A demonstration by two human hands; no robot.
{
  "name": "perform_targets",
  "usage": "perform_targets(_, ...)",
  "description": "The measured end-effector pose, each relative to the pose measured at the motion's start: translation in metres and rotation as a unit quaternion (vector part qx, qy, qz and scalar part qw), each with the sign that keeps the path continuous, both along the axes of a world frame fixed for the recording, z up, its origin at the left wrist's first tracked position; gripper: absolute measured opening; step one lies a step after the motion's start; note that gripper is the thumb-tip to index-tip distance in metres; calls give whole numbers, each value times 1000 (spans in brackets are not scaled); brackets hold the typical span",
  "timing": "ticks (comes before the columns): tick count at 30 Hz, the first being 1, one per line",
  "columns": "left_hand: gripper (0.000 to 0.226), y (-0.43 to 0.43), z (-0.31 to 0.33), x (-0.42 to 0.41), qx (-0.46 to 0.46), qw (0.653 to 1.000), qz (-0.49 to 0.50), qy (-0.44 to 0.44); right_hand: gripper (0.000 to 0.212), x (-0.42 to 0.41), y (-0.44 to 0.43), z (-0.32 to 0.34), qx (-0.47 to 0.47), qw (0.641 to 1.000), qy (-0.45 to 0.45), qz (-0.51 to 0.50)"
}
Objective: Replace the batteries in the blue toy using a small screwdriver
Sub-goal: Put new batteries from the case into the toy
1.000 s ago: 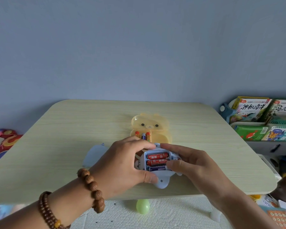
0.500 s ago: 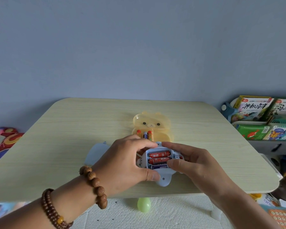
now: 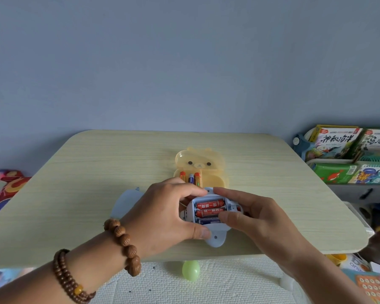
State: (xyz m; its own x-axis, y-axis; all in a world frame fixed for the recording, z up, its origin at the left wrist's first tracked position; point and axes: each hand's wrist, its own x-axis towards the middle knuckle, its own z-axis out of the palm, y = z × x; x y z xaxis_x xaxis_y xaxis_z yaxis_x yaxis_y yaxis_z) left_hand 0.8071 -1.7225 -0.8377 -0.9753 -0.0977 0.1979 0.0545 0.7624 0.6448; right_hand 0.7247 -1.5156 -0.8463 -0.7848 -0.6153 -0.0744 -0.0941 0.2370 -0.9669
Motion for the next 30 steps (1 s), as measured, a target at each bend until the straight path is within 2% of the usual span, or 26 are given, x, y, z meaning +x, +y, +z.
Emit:
perform_targets(5, 75, 0, -2, 1, 2, 1000, -4, 10, 74, -3, 5, 3, 20, 998, -6, 64)
perform_targets(10, 66, -23, 24, 4, -27, 999, -30, -29, 74, -2, 4, 0, 7, 998, 0, 70)
perform_targets(13, 49, -60, 44, 8, -101, 990, 95, -31, 74, -3, 4, -1, 1, 998, 1, 69)
perform_targets(16, 62, -75, 43, 14, -182, 948, 208, -156, 75, -3, 5, -2, 13, 998, 21, 65)
perform_targets(19, 77, -70, 29, 16, -211, 922, 234, -225, 75, -2, 4, -1, 17, 997, 33, 63)
perform_targets(21, 75, -65, 23, 15, -230, 913, 239, -237, 76, -1, 4, -2, 22, 997, 36, 64)
perform_targets(24, 59, -63, 21, 13, -245, 912, 231, -237, 77, -1, 4, -2, 22, 997, 36, 64)
perform_targets(27, 47, -65, 24, 12, -221, 924, 225, -215, 76, -1, 4, -1, 20, 997, 32, 64)
perform_targets(30, 45, -61, 31, 13, -152, 957, 221, -114, 75, -1, 4, -1, 16, 997, 27, 65)
